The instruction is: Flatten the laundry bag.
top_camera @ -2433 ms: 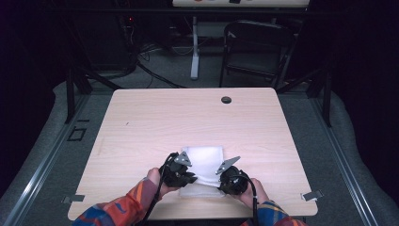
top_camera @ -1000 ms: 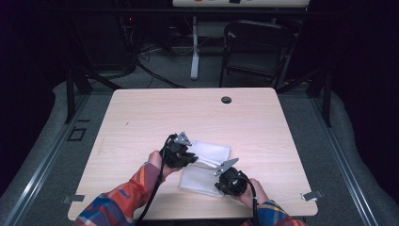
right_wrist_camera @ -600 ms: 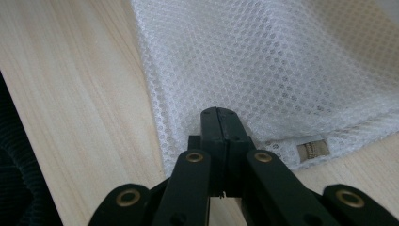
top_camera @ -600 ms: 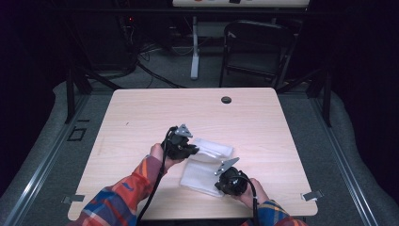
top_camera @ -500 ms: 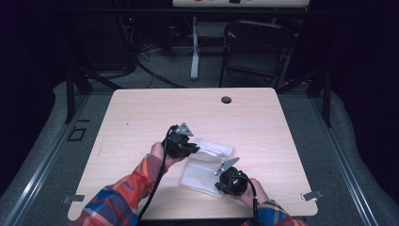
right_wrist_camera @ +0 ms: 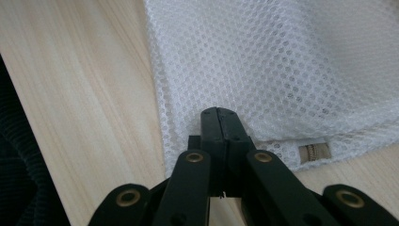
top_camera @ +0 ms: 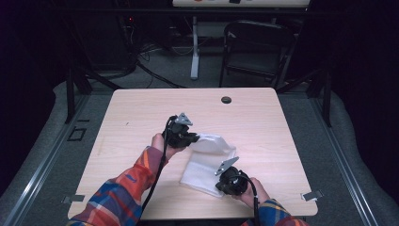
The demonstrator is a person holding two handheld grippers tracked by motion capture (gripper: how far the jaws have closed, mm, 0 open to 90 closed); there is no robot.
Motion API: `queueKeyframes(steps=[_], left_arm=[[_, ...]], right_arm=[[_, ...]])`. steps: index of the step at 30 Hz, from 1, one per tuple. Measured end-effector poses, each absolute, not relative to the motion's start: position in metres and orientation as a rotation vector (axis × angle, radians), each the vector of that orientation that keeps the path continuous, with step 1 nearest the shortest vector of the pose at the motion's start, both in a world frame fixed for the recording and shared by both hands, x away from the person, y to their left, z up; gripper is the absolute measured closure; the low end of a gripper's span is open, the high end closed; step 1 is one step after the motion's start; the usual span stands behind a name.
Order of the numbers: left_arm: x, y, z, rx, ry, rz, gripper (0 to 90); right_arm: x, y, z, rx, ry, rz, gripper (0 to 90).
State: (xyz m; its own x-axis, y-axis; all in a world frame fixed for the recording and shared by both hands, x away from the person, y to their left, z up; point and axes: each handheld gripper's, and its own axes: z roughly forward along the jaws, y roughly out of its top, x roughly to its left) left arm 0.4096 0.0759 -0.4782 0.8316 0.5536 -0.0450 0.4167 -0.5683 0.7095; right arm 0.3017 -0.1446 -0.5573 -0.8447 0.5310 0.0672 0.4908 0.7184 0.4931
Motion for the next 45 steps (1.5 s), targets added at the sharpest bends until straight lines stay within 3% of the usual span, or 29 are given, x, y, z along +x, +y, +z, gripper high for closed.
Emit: queueKeyframes(steps=[11, 45], left_arm=[[0.415, 0.076, -0.472, 2.235, 0.722, 0.242, 83.3], [0.427, 0.080, -0.446, 2.253, 0.812, 0.436, 83.2]], right_arm=[[0.302, -0.147, -0.558, 0.865, 2.863, 0.761, 90.0], [0.302, -0.157, -0.554, 0.811, 2.919, 0.655, 90.0]])
